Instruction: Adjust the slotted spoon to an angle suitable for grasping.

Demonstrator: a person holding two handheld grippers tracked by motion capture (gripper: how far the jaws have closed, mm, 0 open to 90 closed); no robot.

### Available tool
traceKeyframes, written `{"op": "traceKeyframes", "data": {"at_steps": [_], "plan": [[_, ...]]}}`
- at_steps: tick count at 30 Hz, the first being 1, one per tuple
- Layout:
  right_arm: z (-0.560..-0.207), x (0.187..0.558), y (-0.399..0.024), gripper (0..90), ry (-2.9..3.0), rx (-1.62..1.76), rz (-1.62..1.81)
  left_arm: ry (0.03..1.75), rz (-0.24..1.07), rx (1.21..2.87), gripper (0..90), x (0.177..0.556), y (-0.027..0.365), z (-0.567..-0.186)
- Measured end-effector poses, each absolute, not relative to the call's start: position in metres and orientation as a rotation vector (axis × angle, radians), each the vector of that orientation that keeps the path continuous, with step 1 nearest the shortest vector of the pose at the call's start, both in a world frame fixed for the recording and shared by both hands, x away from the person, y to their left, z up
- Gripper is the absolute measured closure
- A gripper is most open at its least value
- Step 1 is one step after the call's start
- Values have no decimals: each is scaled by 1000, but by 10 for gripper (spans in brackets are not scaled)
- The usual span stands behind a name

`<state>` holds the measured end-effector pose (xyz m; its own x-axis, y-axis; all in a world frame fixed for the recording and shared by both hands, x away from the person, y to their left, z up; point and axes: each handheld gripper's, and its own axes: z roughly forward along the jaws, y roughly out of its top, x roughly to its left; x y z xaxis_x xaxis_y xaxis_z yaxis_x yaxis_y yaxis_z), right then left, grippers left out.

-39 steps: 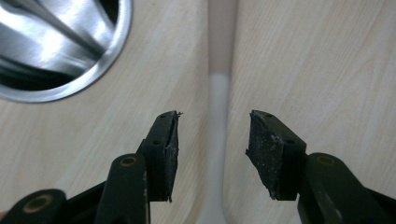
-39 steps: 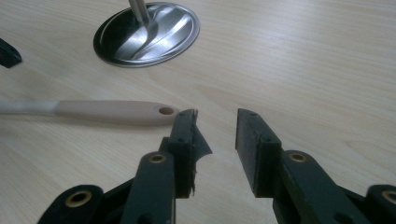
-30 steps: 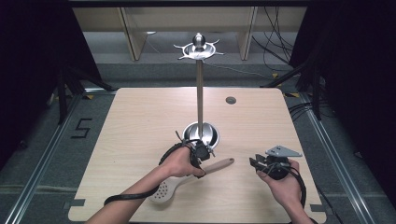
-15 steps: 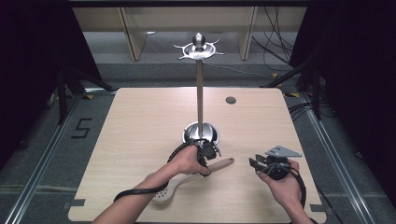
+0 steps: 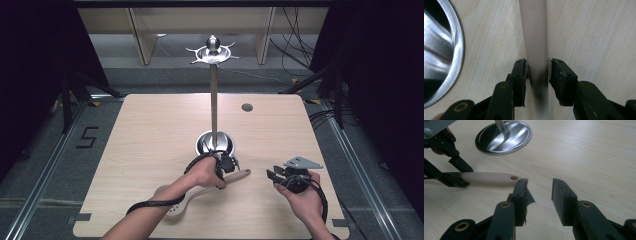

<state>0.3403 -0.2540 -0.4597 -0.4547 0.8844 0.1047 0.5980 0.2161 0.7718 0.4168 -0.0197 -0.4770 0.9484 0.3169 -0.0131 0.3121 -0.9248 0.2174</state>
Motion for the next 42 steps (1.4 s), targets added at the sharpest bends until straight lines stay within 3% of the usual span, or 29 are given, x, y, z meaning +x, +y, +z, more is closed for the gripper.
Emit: {"op": "traceKeyframes", "data": {"at_steps": [3, 8, 13, 14, 16, 17, 28, 42], "plan": [[-460, 340, -254, 651, 2140, 1386, 1106, 459, 56, 2894, 718, 418, -21, -476], [-460, 340, -254, 649, 2142, 1380, 1098, 506, -2, 2874, 730, 417, -20, -476], [-460, 342, -256, 647, 2147, 1354, 1103, 541, 25, 2821, 732, 414, -14, -465], [-460, 342, -256, 644, 2146, 1350, 1107, 485, 73, 2819, 732, 416, -11, -460], [-460, 342, -256, 642, 2146, 1350, 1107, 438, 49, 2805, 732, 416, -7, -455], [-460, 342, -257, 638, 2130, 1330, 1097, 512, 92, 2769, 732, 410, -2, -446], [-460, 342, -257, 635, 2129, 1339, 1092, 590, 124, 2538, 733, 398, 33, -416], [-460, 341, -255, 627, 2143, 1327, 1069, 616, 268, 2307, 733, 378, 76, -384]]}}
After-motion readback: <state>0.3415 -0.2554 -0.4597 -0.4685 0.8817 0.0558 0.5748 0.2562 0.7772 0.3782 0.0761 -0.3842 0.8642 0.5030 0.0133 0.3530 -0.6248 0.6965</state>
